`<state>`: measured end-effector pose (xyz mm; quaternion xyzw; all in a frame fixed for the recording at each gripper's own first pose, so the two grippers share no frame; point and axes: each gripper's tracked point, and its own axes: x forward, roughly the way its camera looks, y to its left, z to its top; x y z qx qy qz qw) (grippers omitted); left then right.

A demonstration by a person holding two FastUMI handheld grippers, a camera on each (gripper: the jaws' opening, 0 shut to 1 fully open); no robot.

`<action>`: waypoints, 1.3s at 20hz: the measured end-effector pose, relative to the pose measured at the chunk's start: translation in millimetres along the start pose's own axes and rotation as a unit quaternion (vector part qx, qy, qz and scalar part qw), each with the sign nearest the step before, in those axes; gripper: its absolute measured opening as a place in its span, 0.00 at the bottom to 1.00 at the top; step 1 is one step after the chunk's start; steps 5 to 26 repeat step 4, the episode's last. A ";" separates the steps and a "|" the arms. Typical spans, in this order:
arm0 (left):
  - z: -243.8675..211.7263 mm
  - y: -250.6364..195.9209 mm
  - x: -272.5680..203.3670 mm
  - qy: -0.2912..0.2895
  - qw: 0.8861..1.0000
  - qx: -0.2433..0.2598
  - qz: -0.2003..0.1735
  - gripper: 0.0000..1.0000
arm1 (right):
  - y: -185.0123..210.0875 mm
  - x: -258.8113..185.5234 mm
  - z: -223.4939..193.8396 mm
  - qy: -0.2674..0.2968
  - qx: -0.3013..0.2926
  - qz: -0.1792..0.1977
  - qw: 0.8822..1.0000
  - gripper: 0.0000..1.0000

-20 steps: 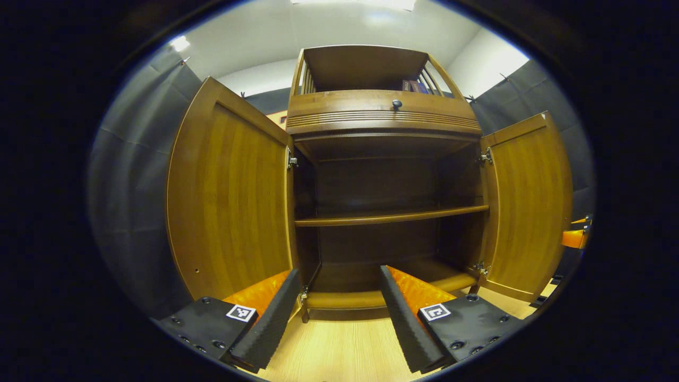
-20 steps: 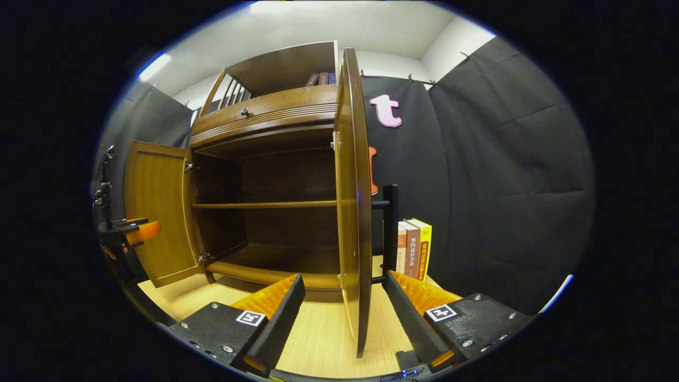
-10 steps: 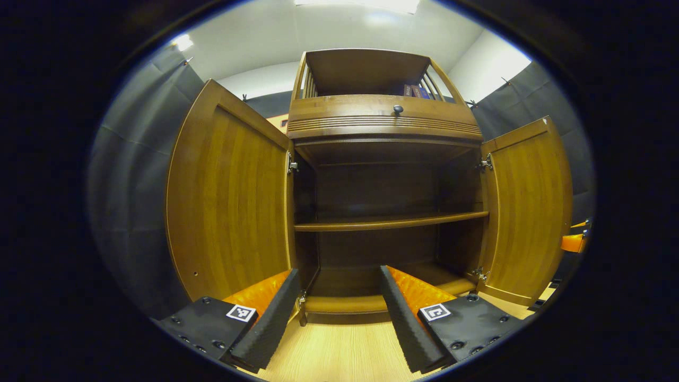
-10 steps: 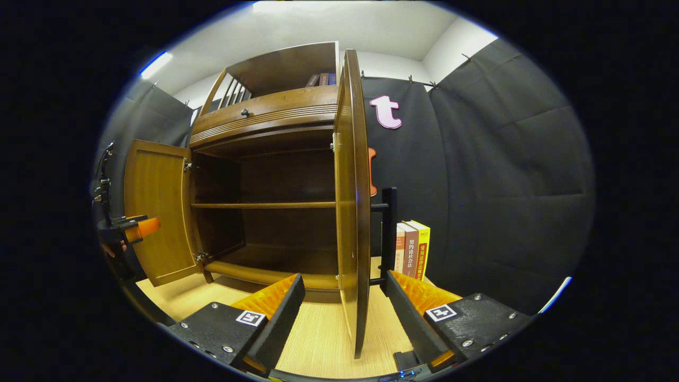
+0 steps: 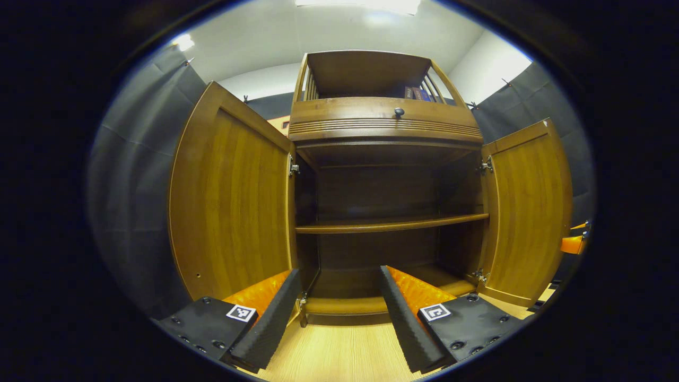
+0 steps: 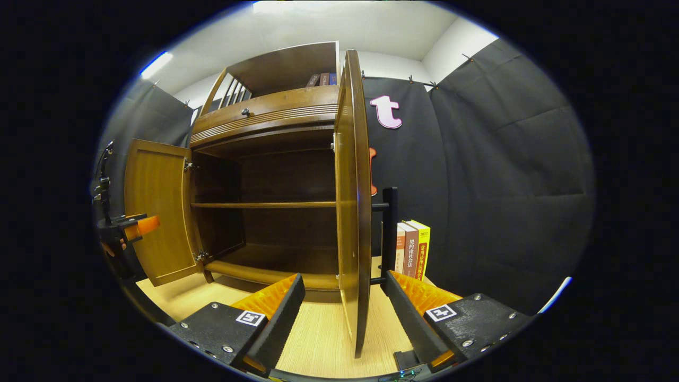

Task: Open the right door of the double-door shoe cabinet with the right hand, and open the left door with the left hand.

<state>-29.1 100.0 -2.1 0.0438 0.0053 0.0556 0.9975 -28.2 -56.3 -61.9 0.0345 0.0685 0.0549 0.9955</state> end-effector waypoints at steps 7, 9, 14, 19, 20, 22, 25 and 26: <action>0.7 1.0 -2.3 0.000 1.000 -0.003 0.001 0.94 | -0.6 -1.6 -1.2 0.001 -0.002 0.001 1.000 1.00; 0.7 1.0 -2.3 0.000 1.000 -0.003 0.001 0.94 | -0.6 -1.6 -1.2 0.001 -0.002 0.001 1.000 1.00; 0.7 1.0 -2.3 0.000 1.000 -0.003 0.001 0.94 | -0.6 -1.6 -1.2 0.001 -0.002 0.001 1.000 1.00; 0.7 1.0 -2.3 0.000 1.000 -0.003 0.001 0.94 | -0.6 -1.6 -1.2 0.001 -0.002 0.001 1.000 1.00; 0.7 1.0 -2.3 0.000 1.000 -0.003 0.001 0.94 | -0.6 -1.6 -1.2 0.001 -0.002 0.001 1.000 1.00; 0.7 1.0 -2.3 0.000 1.000 -0.003 0.001 0.94 | -0.6 -1.6 -1.2 0.001 -0.002 0.001 1.000 1.00; 0.7 1.0 -2.3 0.000 1.000 -0.003 0.001 0.94 | -0.6 -1.6 -1.2 0.001 -0.002 0.001 1.000 1.00; 0.7 1.0 -2.3 0.000 1.000 -0.003 0.001 0.94 | -0.6 -1.6 -1.2 0.001 -0.002 0.001 1.000 1.00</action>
